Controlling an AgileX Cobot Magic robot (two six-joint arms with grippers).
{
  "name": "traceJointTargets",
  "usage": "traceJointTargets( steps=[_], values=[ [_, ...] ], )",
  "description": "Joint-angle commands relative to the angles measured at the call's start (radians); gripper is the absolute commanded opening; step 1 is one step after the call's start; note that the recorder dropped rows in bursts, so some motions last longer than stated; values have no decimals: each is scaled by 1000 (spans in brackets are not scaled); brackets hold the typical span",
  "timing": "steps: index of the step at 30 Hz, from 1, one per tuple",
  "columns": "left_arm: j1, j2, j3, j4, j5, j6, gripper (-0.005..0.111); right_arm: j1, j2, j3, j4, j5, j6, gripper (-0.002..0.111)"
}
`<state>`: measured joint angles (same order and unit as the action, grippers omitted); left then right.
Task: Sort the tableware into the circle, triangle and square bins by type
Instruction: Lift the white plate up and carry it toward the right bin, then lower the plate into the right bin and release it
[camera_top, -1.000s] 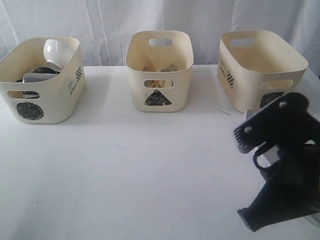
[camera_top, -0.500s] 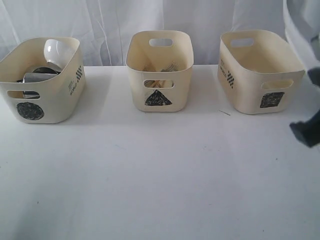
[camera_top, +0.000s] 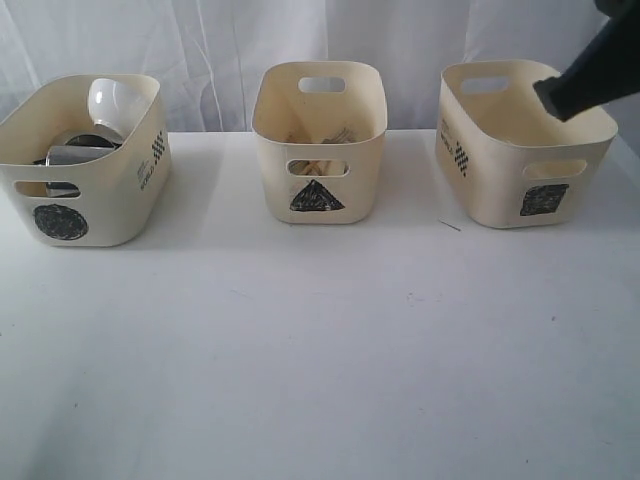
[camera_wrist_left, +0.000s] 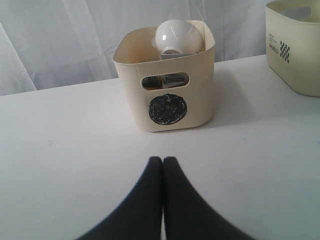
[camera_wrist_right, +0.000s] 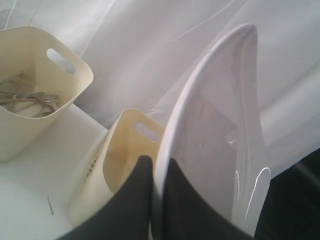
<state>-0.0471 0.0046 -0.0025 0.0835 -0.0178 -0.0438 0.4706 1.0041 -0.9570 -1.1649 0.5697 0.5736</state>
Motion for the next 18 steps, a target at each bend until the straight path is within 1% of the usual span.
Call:
traceJointTargets(
  steps=[1, 3, 8, 14, 18],
  values=[
    [-1, -5, 3, -5, -4, -3, 0, -152, 104, -61, -63, -212, -9, 0],
    [-1, -5, 3, -5, -4, -3, 0, -208, 166, -94, -59, -276, 9, 0],
    [-1, -5, 3, -5, -4, -3, 0, -298, 320, -169, -54, -424, 16, 0],
    [-1, -5, 3, -5, -4, -3, 0, -332, 498, -275, -52, -489, 32, 0],
    [-1, -5, 3, -5, -4, -3, 0, -332, 598, -336, -52, -511, 32, 0]
  ],
)
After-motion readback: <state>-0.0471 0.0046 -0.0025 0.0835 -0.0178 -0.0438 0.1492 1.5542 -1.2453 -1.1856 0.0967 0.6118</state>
